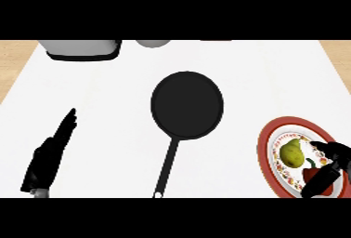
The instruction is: Pick the bell pepper from the plate and place it in the pan
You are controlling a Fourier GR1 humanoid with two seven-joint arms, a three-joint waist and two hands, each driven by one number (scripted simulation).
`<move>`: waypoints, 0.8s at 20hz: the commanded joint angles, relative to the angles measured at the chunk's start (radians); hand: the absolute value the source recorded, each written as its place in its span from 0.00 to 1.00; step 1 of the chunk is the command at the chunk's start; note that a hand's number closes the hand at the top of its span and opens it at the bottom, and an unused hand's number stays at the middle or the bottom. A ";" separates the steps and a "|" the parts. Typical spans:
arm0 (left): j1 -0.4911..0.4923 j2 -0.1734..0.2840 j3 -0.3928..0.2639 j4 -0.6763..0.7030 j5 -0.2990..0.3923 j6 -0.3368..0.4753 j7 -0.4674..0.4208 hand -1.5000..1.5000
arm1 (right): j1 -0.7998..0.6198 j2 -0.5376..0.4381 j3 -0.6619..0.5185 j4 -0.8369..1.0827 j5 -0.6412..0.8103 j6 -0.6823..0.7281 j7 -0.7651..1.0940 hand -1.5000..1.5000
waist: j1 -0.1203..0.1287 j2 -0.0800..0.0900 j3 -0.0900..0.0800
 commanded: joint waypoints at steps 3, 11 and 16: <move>0.036 -0.032 0.004 -0.033 -0.051 -0.006 -0.014 0.50 | 0.044 0.045 -0.040 0.037 0.071 0.033 -0.009 0.00 | -0.001 0.000 0.000; 0.008 -0.054 0.042 -0.034 -0.047 -0.055 0.030 0.50 | 0.037 0.147 -0.105 0.059 0.159 -0.020 -0.062 1.00 | -0.002 0.000 0.000; -0.025 -0.064 0.041 -0.008 -0.069 -0.051 0.031 0.50 | 0.040 0.211 -0.116 0.058 0.143 -0.042 -0.068 1.00 | -0.005 0.000 0.000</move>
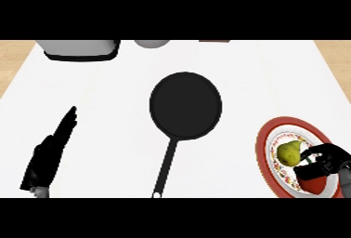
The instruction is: Pick the bell pepper from the plate and place it in the pan
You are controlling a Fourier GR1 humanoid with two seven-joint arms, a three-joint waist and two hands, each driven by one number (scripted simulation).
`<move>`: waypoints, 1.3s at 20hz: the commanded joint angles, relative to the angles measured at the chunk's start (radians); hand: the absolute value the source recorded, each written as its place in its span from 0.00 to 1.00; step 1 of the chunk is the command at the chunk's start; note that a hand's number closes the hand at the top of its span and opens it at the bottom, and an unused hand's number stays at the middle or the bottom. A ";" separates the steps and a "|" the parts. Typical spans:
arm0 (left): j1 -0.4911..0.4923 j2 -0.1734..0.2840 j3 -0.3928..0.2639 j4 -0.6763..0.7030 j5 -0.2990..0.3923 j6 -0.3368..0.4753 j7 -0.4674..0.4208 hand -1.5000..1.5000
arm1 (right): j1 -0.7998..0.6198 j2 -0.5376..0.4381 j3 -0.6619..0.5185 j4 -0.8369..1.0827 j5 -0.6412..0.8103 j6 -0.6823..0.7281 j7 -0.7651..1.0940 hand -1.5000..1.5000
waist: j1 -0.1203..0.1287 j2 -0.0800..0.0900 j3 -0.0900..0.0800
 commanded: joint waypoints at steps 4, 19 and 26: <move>0.014 -0.013 0.002 -0.010 -0.013 -0.006 -0.017 0.50 | -0.001 0.045 0.068 -0.013 0.105 -0.019 -0.138 1.00 | 0.008 0.007 0.017; 0.004 -0.054 -0.016 -0.004 -0.042 0.020 -0.005 0.50 | -0.177 -0.075 0.149 -0.272 0.597 -0.401 -0.353 1.00 | 0.001 0.001 0.016; 0.017 -0.053 -0.011 0.012 -0.043 -0.003 -0.032 0.50 | -0.319 0.055 0.199 -0.288 0.697 -0.442 -0.362 1.00 | 0.015 0.008 0.016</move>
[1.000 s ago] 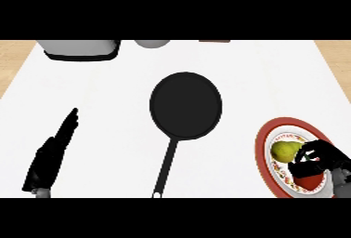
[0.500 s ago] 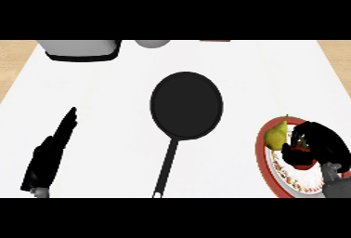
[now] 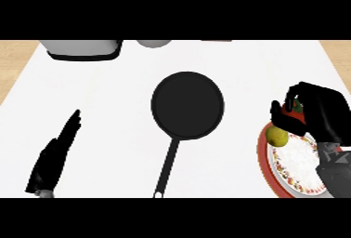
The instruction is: Pick the bell pepper from the plate and place it in the pan
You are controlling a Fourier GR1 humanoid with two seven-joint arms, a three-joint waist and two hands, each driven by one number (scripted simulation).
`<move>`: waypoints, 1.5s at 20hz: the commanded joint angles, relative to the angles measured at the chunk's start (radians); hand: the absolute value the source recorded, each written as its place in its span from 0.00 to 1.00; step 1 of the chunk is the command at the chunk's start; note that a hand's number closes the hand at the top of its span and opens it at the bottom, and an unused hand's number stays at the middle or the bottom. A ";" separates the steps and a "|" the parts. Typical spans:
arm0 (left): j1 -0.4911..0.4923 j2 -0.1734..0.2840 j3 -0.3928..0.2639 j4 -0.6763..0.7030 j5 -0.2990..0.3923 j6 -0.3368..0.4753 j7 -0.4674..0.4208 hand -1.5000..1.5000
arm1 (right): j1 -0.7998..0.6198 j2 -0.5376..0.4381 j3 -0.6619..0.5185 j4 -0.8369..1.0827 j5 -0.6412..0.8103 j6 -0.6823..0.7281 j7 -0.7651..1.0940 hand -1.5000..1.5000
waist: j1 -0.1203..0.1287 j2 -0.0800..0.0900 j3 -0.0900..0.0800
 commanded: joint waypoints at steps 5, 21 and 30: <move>0.018 0.018 0.039 0.033 0.007 -0.027 -0.056 0.50 | -0.245 0.209 0.013 0.112 -0.003 0.006 -0.010 1.00 | 0.015 0.005 0.000; -0.020 -0.008 0.000 -0.059 -0.025 -0.044 0.044 0.50 | -0.664 0.566 -0.101 1.022 -0.018 -0.189 -0.211 1.00 | 0.046 0.016 0.001; -0.072 -0.046 -0.029 0.002 -0.037 -0.040 0.006 0.50 | -0.687 0.569 -0.237 1.212 -0.294 -0.112 -0.269 0.00 | 0.096 0.038 0.003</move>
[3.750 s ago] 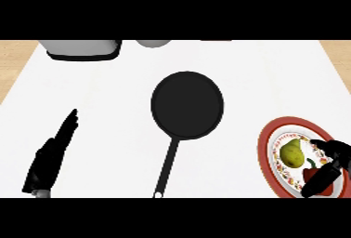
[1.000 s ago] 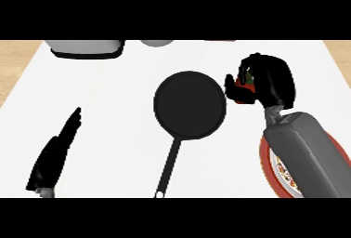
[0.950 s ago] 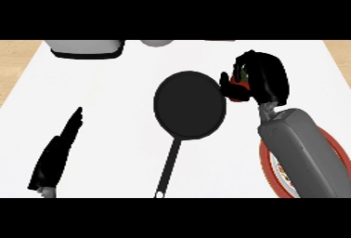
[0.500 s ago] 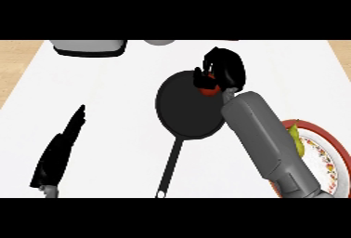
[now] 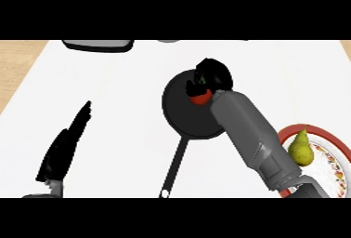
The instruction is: Pick the bell pepper from the plate and place it in the pan
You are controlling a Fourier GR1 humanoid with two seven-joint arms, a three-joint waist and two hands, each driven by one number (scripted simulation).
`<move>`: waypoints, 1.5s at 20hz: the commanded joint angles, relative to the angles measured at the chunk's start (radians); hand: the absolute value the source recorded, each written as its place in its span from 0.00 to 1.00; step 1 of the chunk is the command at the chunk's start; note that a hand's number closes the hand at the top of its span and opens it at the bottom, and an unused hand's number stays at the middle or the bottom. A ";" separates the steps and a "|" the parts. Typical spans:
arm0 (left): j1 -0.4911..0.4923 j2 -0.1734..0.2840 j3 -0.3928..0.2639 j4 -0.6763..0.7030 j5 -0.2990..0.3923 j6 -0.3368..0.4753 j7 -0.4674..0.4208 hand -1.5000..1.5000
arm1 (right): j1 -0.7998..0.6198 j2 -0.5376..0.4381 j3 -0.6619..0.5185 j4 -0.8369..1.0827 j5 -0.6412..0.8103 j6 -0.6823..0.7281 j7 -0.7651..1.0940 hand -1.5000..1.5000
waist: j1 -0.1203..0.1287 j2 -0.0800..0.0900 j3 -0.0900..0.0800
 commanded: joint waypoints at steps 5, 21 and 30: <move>-0.018 0.007 -0.001 0.048 0.015 -0.038 -0.037 0.50 | 0.016 0.007 -0.130 0.079 -0.306 -0.044 -0.155 0.00 | 0.025 0.005 0.001; 0.019 -0.007 0.017 0.006 0.000 -0.005 0.002 0.50 | 0.000 -0.041 -0.418 0.106 -0.536 -0.415 -0.494 0.00 | -0.038 -0.011 0.001; 0.024 0.016 0.088 0.058 0.015 -0.017 -0.019 0.50 | 0.190 -0.213 -0.434 0.016 -0.571 -0.232 -0.638 0.00 | -0.084 -0.028 -0.001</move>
